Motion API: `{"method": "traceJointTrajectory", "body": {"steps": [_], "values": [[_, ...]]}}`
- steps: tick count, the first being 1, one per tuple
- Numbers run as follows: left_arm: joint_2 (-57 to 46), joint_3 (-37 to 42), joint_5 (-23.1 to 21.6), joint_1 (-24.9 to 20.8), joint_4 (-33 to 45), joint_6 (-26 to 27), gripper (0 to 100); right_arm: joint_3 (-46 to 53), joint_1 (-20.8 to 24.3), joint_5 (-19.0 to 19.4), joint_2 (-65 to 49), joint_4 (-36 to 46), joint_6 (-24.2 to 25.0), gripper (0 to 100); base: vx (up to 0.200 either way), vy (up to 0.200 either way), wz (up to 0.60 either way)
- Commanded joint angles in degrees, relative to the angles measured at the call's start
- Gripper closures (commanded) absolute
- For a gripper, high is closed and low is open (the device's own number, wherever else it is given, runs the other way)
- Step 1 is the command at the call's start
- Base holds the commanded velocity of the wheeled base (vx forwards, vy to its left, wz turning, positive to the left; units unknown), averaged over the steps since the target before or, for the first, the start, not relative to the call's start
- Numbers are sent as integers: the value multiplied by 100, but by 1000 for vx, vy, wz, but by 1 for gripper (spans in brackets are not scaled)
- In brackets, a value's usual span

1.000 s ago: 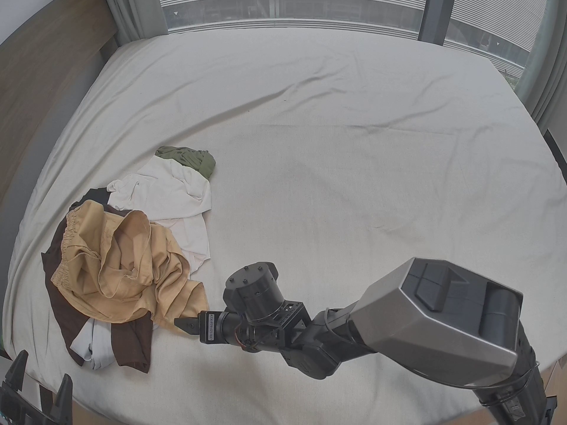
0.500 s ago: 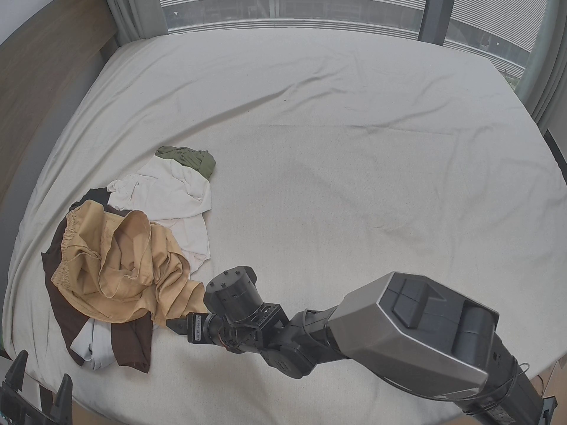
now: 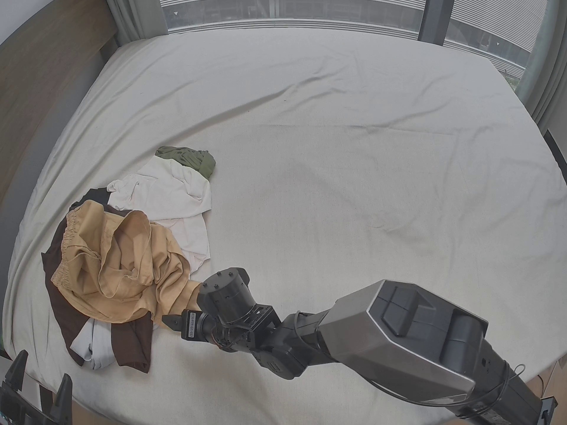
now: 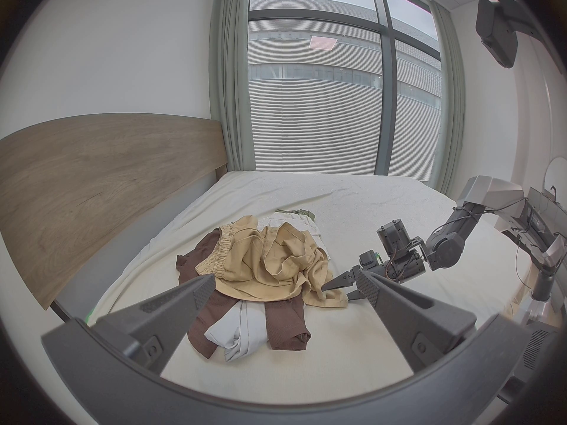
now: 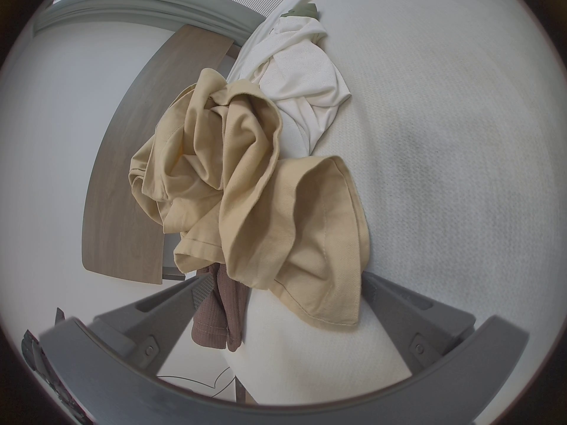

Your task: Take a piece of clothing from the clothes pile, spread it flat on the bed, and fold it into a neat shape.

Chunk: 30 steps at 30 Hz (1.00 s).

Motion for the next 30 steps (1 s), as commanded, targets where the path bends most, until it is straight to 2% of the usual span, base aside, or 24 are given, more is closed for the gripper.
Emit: {"method": "traceJointTrajectory", "body": {"steps": [1,10,30], "values": [[-93,101,-6,2,3,-1,0,2,3,-43,6,-1,1,100,0,0,0],[-93,101,-6,2,3,-1,0,160,-76,-280,-161,-1,1,100,0,0,0],[-93,101,-6,2,-6,8,0,1909,-349,-412,-1207,-71,1,100,0,0,0]]}}
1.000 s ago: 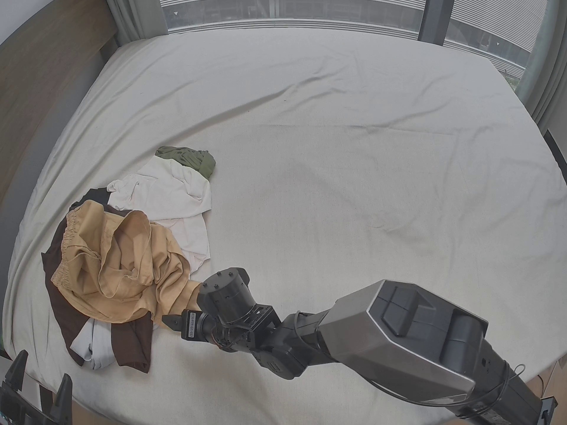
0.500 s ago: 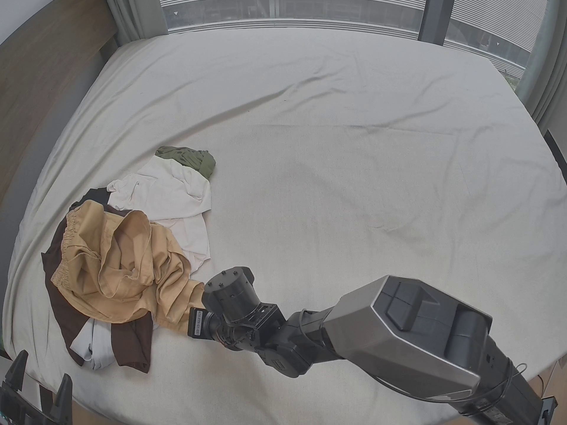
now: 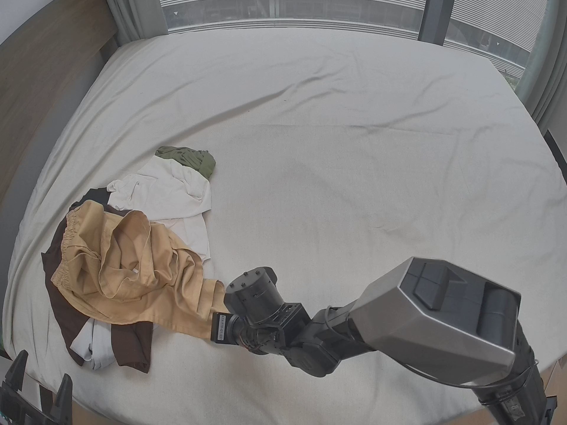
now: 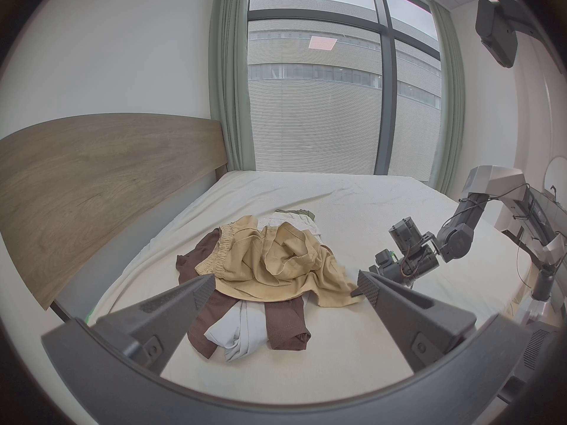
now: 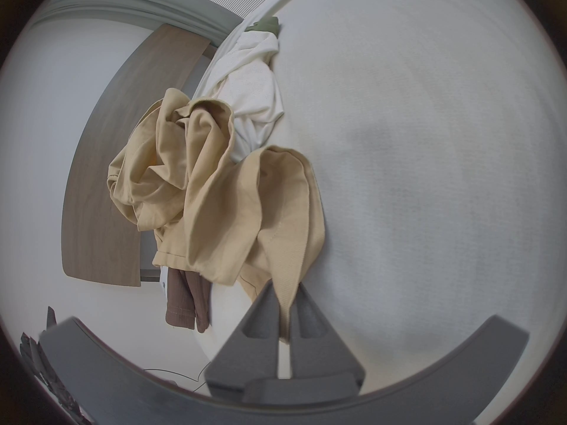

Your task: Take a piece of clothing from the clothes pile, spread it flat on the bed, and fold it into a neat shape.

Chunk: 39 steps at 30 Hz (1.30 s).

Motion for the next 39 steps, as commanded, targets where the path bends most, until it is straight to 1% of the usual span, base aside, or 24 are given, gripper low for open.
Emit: {"method": "traceJointTrajectory", "body": {"steps": [1,10,14,23,31,35,37,39], "values": [[-93,101,-4,4,-6,0,0,440,-123,2,-421,-39,-2,100,0,0,0],[-93,101,-4,4,3,0,0,1170,-343,2,-1018,-39,-11,100,0,0,0],[-93,101,-4,4,3,0,0,1328,-404,10,-1106,-47,-28,100,0,0,0],[-93,101,-4,4,-6,0,0,1785,-650,10,-1361,-364,-186,100,0,0,0],[-93,101,5,4,-6,9,0,2040,-782,2,-1598,-364,-213,100,0,0,0],[-93,101,-4,4,-6,9,0,2259,-888,2,-1704,-399,-309,100,0,0,0],[-93,101,-4,4,-6,9,0,2365,-932,-25,-1739,-443,-336,100,0,0,0],[-93,101,-4,4,-6,18,0,2470,-1002,-157,-1765,-452,-406,100,0,0,0]]}}
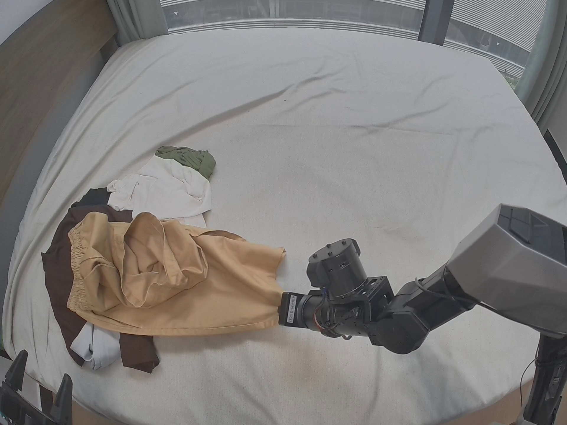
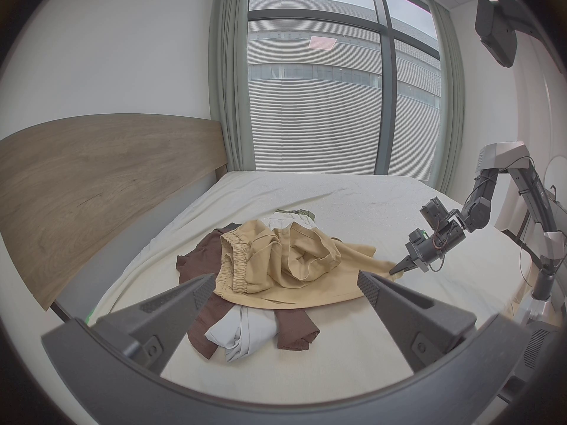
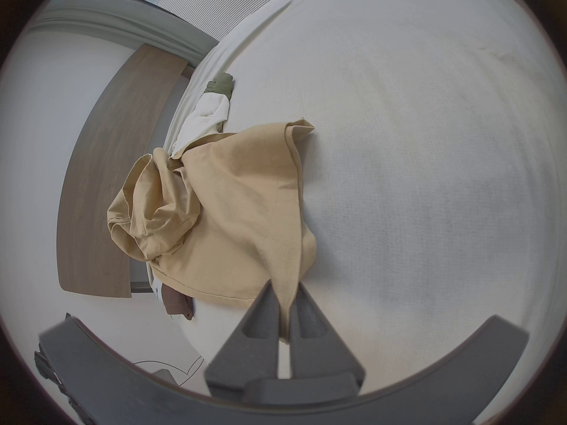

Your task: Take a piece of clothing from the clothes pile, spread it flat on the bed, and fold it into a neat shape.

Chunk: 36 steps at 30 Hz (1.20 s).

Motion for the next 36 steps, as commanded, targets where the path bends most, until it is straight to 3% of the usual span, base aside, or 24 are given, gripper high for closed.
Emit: {"method": "traceJointTrajectory", "body": {"steps": [1,28,36], "values": [[-93,101,-4,4,-2,4,0,232,-132,-148,-127,-14,-96,100,0,0,0],[-93,101,5,4,-2,4,0,1779,-836,-166,-1023,-339,-501,100,0,0,0],[-93,101,-4,4,-2,4,0,2447,-1152,-166,-1243,-805,-738,100,0,0,0]]}}
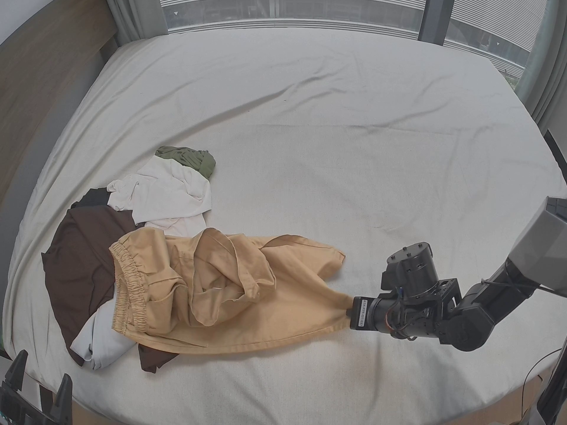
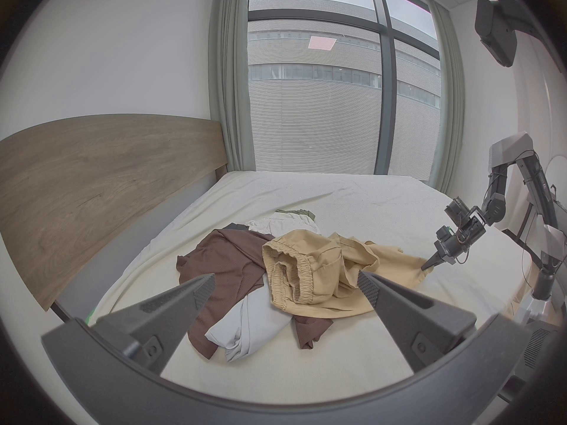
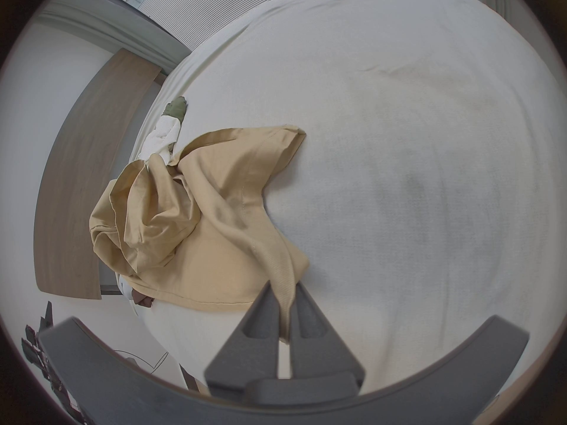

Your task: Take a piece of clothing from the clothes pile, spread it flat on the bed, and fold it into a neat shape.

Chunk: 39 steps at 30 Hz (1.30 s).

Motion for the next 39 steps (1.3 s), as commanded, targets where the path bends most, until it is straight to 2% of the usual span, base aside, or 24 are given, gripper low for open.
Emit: {"method": "traceJointTrajectory", "body": {"steps": [1,21,39], "values": [[-93,101,3,2,-2,-2,0,365,-228,9,-166,-188,-121,100,0,0,0],[-93,101,-6,2,7,-2,0,1446,-641,53,-403,-970,-156,100,0,0,0],[-93,101,3,2,7,7,0,2474,-1476,396,-517,-1717,-648,100,0,0,0]]}}
